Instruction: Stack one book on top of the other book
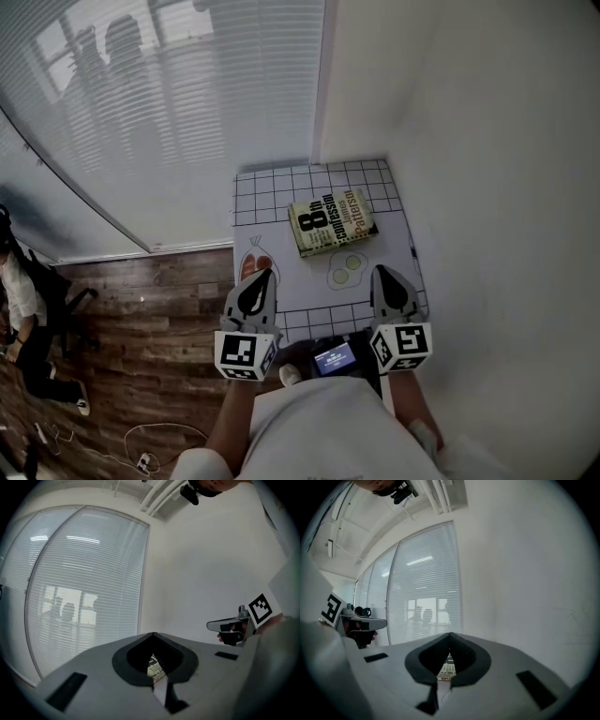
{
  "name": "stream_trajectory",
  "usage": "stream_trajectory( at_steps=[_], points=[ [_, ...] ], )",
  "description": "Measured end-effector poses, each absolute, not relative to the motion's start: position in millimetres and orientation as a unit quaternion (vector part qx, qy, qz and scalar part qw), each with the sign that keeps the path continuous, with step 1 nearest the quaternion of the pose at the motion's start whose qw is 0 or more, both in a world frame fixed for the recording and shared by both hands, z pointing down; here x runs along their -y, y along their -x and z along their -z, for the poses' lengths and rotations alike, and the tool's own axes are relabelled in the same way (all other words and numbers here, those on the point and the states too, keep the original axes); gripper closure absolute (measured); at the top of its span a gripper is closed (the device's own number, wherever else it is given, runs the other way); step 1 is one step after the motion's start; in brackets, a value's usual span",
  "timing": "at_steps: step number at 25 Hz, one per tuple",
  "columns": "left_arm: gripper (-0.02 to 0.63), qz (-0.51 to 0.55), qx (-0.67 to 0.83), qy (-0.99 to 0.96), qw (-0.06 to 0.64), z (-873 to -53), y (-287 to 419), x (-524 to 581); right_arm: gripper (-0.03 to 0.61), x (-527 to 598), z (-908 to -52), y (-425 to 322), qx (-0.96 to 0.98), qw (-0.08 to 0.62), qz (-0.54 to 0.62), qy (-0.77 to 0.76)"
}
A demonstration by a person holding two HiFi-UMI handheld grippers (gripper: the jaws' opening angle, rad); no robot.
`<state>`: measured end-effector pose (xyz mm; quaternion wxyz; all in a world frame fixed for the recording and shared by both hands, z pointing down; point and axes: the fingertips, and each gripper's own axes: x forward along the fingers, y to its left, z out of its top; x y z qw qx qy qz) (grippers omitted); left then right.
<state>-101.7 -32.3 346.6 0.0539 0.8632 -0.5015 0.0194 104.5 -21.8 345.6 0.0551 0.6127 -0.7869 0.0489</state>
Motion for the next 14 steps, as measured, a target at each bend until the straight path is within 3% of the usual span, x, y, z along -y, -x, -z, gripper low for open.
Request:
stream_trajectory(
  at_steps=[14],
  points=[
    [0.606, -0.027, 0.503, -0.863, 0.045, -342.5, 108.3, 32.8, 0.572, 25.7, -339.4, -94.2, 0.791, 0.049, -0.044, -0.609]
  ],
)
